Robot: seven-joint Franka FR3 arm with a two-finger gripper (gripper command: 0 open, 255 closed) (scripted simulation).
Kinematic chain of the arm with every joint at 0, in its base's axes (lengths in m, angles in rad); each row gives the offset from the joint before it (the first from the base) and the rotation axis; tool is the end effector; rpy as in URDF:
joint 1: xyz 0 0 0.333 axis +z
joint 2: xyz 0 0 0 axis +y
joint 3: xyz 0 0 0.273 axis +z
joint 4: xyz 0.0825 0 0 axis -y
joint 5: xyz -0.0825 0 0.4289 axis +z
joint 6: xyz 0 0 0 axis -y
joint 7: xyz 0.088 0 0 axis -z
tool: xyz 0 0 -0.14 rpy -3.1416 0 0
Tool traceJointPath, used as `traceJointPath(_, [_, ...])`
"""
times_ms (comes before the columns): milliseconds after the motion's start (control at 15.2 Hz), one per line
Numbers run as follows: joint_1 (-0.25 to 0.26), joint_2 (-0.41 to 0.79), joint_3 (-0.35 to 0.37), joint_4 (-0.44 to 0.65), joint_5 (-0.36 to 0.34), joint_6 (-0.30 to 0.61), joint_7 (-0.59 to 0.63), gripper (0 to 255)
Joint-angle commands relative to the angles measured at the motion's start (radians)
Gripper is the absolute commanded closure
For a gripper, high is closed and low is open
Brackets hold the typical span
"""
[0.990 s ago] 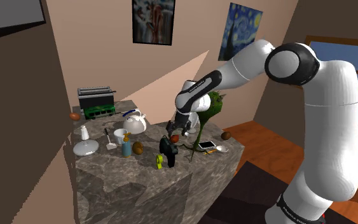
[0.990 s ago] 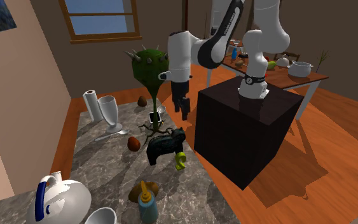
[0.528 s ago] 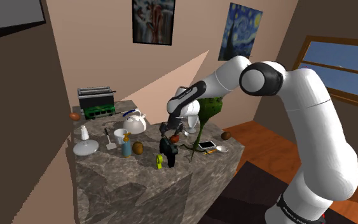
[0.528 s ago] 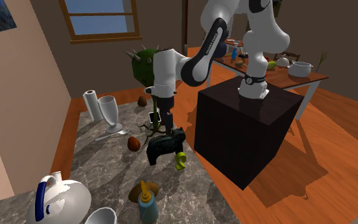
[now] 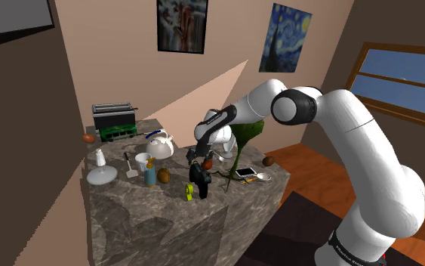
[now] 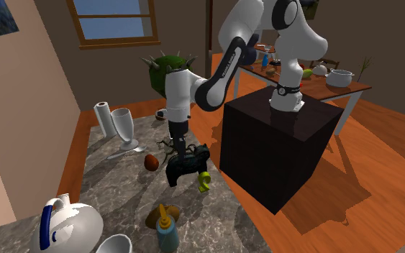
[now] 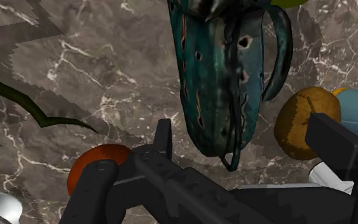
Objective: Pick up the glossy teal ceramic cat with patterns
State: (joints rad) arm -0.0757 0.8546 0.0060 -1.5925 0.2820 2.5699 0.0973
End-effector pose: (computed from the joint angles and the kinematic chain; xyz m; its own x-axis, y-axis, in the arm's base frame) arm 0.7008 -0.0486 0.0451 0.9158 -0.3933 0.0820 -0.3728 -0.9080 -0.1913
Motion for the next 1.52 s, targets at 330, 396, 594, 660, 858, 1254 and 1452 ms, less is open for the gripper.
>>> traceJointPath(330, [-0.002,0.041,0.004,0.023,0.003,0.019,-0.005,255])
traceJointPath(396, [-0.002,0.041,0.004,0.022,0.003,0.019,-0.005,255])
traceJointPath(594, [-0.002,0.04,0.004,0.021,0.003,0.019,-0.005,255])
traceJointPath(660, [-0.002,0.04,0.004,0.021,0.003,0.019,-0.005,255])
traceJointPath(858, [-0.003,0.043,0.004,0.023,0.003,0.02,-0.006,255])
traceJointPath(1254, [0.002,-0.024,-0.003,-0.005,-0.003,-0.018,0.005,255])
traceJointPath(1452, [0.004,-0.056,-0.007,-0.016,-0.006,-0.039,0.011,255])
